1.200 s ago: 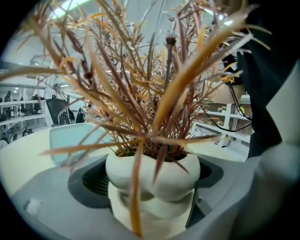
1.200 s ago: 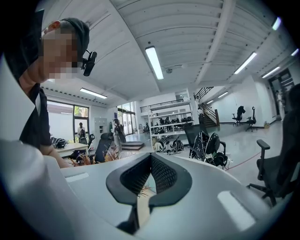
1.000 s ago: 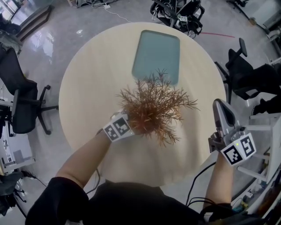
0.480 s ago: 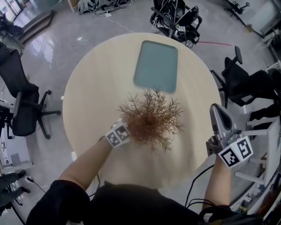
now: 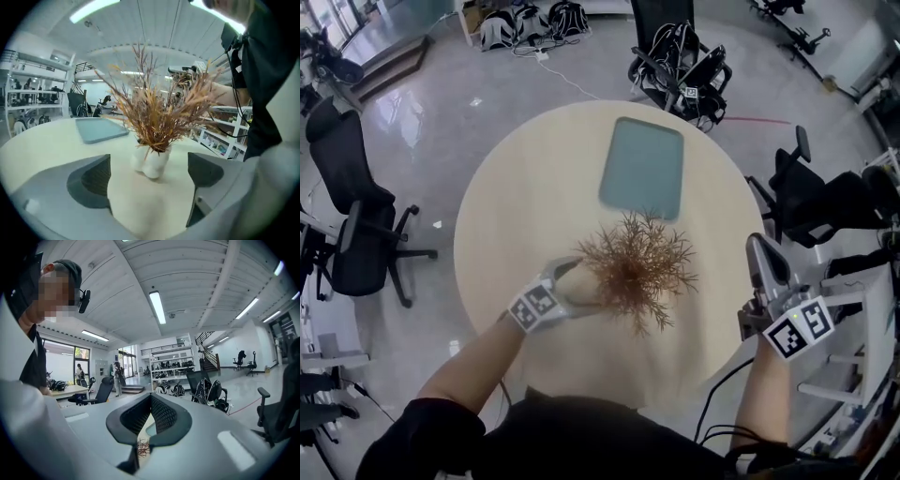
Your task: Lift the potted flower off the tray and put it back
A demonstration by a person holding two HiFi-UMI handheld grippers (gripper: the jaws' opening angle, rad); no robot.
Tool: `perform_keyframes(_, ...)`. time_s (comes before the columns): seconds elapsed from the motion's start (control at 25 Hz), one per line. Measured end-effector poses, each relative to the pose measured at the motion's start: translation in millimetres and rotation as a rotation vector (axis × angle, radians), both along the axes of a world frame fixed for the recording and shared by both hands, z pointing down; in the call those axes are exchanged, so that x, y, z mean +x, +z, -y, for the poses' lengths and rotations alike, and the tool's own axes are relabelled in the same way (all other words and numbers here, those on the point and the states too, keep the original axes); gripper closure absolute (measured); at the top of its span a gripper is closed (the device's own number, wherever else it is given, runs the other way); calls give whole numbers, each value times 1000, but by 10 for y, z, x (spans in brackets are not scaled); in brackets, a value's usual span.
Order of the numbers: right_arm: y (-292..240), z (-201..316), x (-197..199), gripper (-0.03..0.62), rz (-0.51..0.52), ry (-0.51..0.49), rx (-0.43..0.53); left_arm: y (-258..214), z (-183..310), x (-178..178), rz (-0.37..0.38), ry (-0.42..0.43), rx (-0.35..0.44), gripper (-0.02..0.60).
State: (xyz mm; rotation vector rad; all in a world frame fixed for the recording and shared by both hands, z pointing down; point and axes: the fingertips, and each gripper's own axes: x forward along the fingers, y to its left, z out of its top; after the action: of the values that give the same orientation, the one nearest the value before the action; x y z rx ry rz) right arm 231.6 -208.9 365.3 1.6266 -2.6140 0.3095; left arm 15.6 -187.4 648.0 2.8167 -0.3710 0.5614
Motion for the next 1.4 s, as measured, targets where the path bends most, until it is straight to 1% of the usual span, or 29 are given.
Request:
perform_keyframes(0.2, -259, -16, -147, 579, -3, 6, 10, -510, 158, -371, -52, -37, 27, 74)
perform_keyframes(0.32, -445, -74, -278, 580, -6, 17, 17, -929, 222, -605, -103, -56, 65, 110)
perform_keyframes(0.4, -552, -129, -402, 579, -6, 21, 17, -1240, 245, -772, -150, -73, 89, 149)
perform_keyframes(0.48, -645, -180, -558, 580, -3, 23, 12, -1577, 274, -950, -212, -94, 105, 196)
perform_keyframes(0.6, -794, -266, -793, 580, 2, 32, 15, -2075, 324, -1192, -306, -117, 113, 268)
perform_keyframes(0.72, -942, -403, -967, 580, -4, 47, 32, -2568, 292, -1356, -377, -100, 133, 340)
perform_keyframes(0.88, -1174, -619, -1065, 579, -15, 50, 55, -3206, 121, -1521, -467, -90, 167, 434)
perform_keyframes(1.0, -1347, -827, -1068, 580, -22, 28, 74, -3572, -89, -1595, -511, -127, 172, 524)
perform_keyframes(1.12, -1504, -1014, -1027, 579, -34, -21, 96, -3883, -279, -1552, -546, -199, 136, 581)
perform_keyframes(1.2, -1545, -1154, -991, 580, -41, -62, 96, -4041, -445, -1483, -576, -237, 102, 581)
perform_keyframes(1.24, -1547, -1229, -972, 580, -39, -82, 94, -4102, -542, -1448, -591, -249, 97, 583)
perform_keyframes(1.4, -1522, -1495, -898, 579, -16, -142, 96, -4225, -836, -1306, -611, -288, 105, 583)
